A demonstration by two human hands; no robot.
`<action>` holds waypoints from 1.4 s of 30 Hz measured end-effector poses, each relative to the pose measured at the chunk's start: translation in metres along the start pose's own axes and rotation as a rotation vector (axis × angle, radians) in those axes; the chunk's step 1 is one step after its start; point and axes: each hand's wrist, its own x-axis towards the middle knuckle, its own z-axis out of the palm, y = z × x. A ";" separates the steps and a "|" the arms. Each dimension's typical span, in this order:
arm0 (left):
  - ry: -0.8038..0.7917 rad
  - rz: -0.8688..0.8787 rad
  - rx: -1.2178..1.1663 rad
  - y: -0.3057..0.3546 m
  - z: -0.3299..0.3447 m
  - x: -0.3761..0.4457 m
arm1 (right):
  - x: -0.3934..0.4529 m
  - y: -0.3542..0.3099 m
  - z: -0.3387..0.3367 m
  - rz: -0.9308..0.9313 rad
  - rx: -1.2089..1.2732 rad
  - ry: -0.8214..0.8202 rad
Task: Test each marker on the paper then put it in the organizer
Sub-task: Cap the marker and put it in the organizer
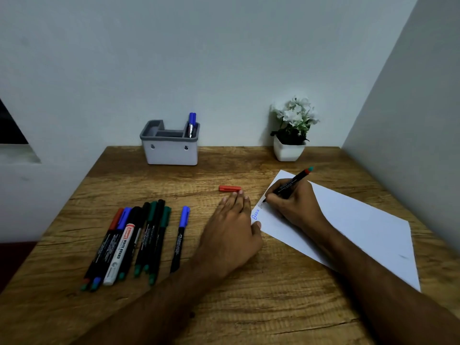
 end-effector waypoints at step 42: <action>0.156 -0.215 -0.105 -0.032 -0.027 0.056 | 0.000 -0.019 -0.031 0.119 0.574 0.149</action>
